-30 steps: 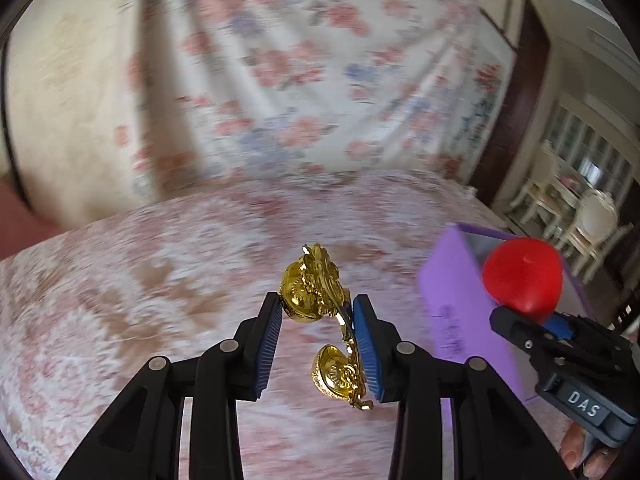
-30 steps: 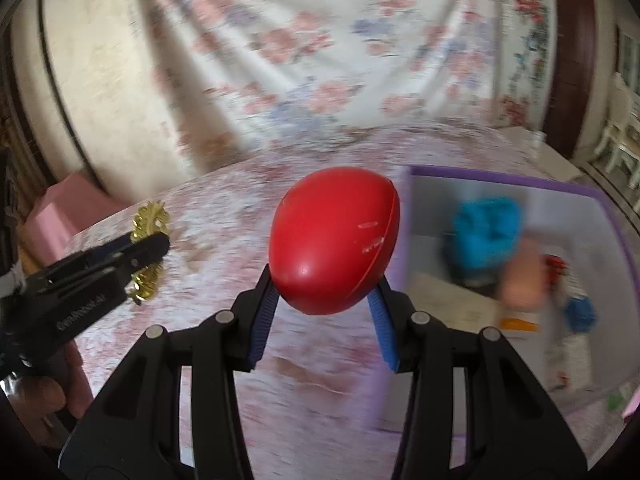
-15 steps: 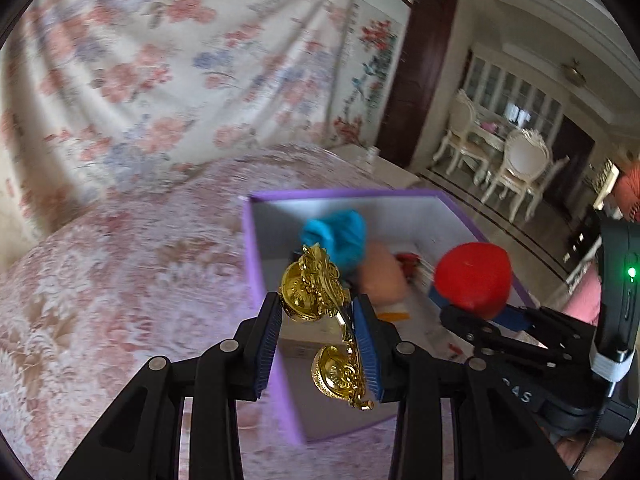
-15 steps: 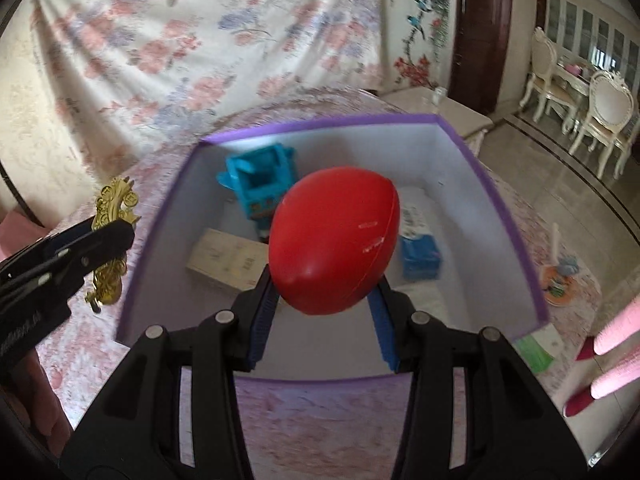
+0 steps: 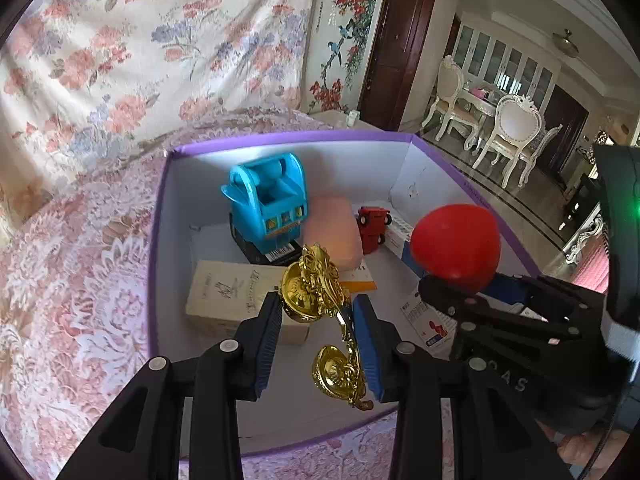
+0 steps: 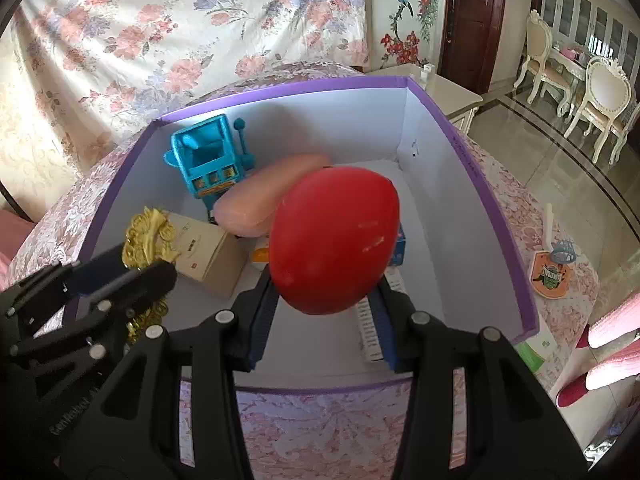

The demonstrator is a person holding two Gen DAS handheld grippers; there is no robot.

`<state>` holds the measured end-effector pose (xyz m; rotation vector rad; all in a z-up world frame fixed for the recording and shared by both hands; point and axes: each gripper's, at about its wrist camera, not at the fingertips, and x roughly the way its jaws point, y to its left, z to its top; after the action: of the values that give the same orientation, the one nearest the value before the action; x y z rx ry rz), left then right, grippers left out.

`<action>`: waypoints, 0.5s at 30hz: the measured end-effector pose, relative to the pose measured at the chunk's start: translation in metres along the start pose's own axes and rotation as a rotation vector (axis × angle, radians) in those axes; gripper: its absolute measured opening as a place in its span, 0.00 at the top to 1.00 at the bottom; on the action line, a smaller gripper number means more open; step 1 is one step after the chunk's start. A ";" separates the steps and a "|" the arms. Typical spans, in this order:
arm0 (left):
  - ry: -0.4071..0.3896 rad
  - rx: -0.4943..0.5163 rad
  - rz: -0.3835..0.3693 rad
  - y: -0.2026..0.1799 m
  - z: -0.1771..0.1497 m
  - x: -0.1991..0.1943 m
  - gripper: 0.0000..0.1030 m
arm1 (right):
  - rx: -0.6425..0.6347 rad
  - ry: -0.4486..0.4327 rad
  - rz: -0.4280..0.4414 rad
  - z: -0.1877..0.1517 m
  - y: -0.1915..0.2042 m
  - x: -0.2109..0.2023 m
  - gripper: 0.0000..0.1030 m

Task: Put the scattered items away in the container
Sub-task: 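Lift and carry the gold trinket and red ball over the purple box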

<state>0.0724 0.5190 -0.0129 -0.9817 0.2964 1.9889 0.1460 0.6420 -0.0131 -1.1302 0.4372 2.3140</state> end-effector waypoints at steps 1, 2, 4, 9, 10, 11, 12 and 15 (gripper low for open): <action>0.001 -0.001 0.004 0.000 0.000 0.001 0.64 | -0.001 0.005 -0.003 0.001 -0.001 0.002 0.54; 0.001 -0.002 0.009 0.000 -0.001 0.002 0.64 | -0.005 0.009 -0.003 0.001 -0.001 0.003 0.54; 0.009 -0.012 0.010 0.002 -0.001 0.005 0.64 | -0.013 0.017 -0.001 0.000 0.001 0.006 0.54; 0.019 -0.019 0.015 0.006 0.000 0.011 0.64 | -0.034 0.039 0.000 0.000 0.007 0.014 0.54; 0.020 -0.018 0.016 0.007 0.001 0.011 0.64 | -0.038 0.041 -0.005 -0.001 0.007 0.014 0.54; 0.022 -0.015 0.015 0.007 0.000 0.012 0.64 | -0.041 0.044 -0.009 -0.002 0.007 0.015 0.54; 0.025 -0.016 0.016 0.007 0.000 0.013 0.64 | -0.042 0.047 -0.008 -0.002 0.007 0.015 0.54; 0.034 -0.017 0.014 0.007 -0.001 0.017 0.64 | -0.053 0.056 -0.011 -0.002 0.008 0.018 0.54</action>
<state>0.0624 0.5247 -0.0272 -1.0275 0.3056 1.9921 0.1334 0.6399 -0.0281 -1.2227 0.3913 2.3009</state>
